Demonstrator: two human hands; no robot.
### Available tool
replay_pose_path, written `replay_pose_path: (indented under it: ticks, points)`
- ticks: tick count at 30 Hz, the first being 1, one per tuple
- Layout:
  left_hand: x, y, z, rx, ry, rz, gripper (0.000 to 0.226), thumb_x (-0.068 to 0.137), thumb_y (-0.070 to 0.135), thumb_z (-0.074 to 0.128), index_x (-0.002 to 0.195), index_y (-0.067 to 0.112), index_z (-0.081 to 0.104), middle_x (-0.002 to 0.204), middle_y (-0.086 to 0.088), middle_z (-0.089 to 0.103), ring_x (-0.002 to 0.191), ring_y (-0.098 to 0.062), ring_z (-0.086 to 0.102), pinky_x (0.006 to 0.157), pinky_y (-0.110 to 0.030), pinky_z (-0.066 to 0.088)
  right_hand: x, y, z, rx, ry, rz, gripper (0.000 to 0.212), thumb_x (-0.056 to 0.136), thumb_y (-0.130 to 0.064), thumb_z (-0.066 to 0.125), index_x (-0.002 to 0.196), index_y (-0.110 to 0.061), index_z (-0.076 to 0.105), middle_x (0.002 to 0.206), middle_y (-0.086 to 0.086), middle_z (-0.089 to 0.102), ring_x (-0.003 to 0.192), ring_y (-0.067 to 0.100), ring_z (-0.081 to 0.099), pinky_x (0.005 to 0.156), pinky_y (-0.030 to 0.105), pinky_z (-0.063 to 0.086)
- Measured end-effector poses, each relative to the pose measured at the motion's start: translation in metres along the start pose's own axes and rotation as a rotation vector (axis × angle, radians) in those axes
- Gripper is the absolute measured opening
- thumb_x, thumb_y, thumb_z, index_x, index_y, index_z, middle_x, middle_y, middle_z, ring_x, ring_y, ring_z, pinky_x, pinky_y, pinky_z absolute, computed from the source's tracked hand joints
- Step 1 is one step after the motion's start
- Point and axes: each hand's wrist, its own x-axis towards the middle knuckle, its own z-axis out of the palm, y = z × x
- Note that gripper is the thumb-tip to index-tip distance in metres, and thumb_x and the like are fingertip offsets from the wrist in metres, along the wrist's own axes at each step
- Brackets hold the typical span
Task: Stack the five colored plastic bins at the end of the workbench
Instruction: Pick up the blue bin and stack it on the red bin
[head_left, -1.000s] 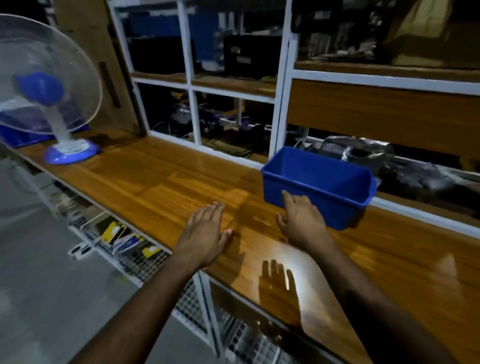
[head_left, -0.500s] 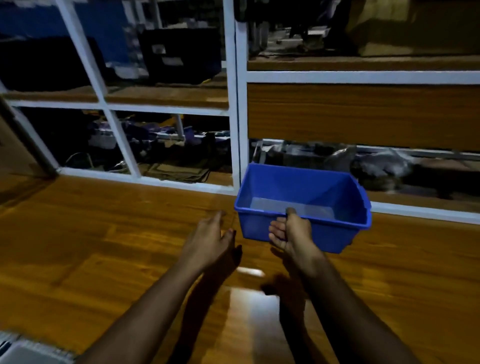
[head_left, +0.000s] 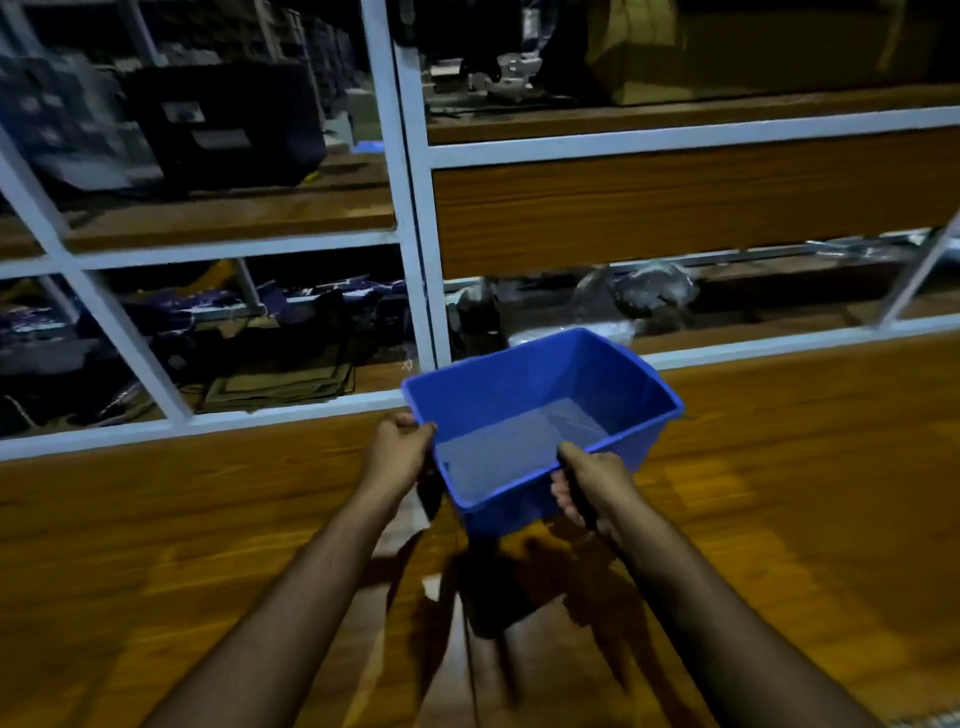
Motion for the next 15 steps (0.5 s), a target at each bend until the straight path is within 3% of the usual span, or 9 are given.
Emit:
replay_pose_path:
  ticks: [2,5,7,11,15]
  points:
    - [0.011,-0.007,-0.011,0.154,0.047,0.067,0.011,0.080,0.018,0.064,0.082,0.009,0.058,0.085,-0.014,0.068,0.077,-0.030,0.067,0.064,-0.046,0.055,-0.010,0.008,-0.006,-0.136,0.022,-0.041,0.038,0.091,-0.029,0.057,0.061,-0.006,0.057,0.041,0.004,0.051,0.031,0.015,0.042,0.036,0.017,0.031]
    - [0.016,-0.008,-0.031,0.440,0.106,0.174,0.045,0.078,0.021,0.068,0.118,0.009,0.052,0.110,-0.013,0.064,0.096,-0.033,0.062,0.074,-0.037,0.048,-0.025,0.008,-0.023,-0.321,0.008,-0.083,0.041,0.092,-0.027,0.056,0.056,-0.007,0.052,0.038,0.005,0.044,0.027,0.015,0.036,0.033,0.016,0.027]
    - [0.011,-0.002,-0.040,0.525,-0.006,0.204,0.045,0.083,0.020,0.068,0.125,0.013,0.051,0.108,-0.010,0.063,0.090,-0.027,0.059,0.071,-0.032,0.044,-0.037,0.002,-0.033,-0.430,-0.028,-0.115,0.043,0.094,-0.022,0.052,0.053,-0.009,0.048,0.037,0.005,0.040,0.027,0.016,0.033,0.033,0.015,0.025]
    - [-0.003,0.003,-0.045,0.515,-0.246,0.234,0.024,0.084,0.014,0.068,0.108,0.011,0.065,0.079,-0.004,0.065,0.065,-0.011,0.054,0.052,-0.024,0.036,-0.047,-0.013,-0.052,-0.642,-0.113,-0.120,0.041,0.095,-0.019,0.052,0.055,-0.012,0.048,0.038,0.001,0.044,0.027,0.013,0.034,0.035,0.017,0.025]
    - [-0.013,0.011,-0.046,0.484,-0.307,0.163,0.010,0.086,0.012,0.064,0.094,0.006,0.067,0.081,-0.014,0.070,0.060,-0.018,0.060,0.047,-0.027,0.045,-0.034,-0.029,-0.054,-1.066,-0.158,-0.197,0.031,0.095,-0.031,0.053,0.072,-0.011,0.058,0.056,0.005,0.053,0.043,0.018,0.046,0.045,0.027,0.035]
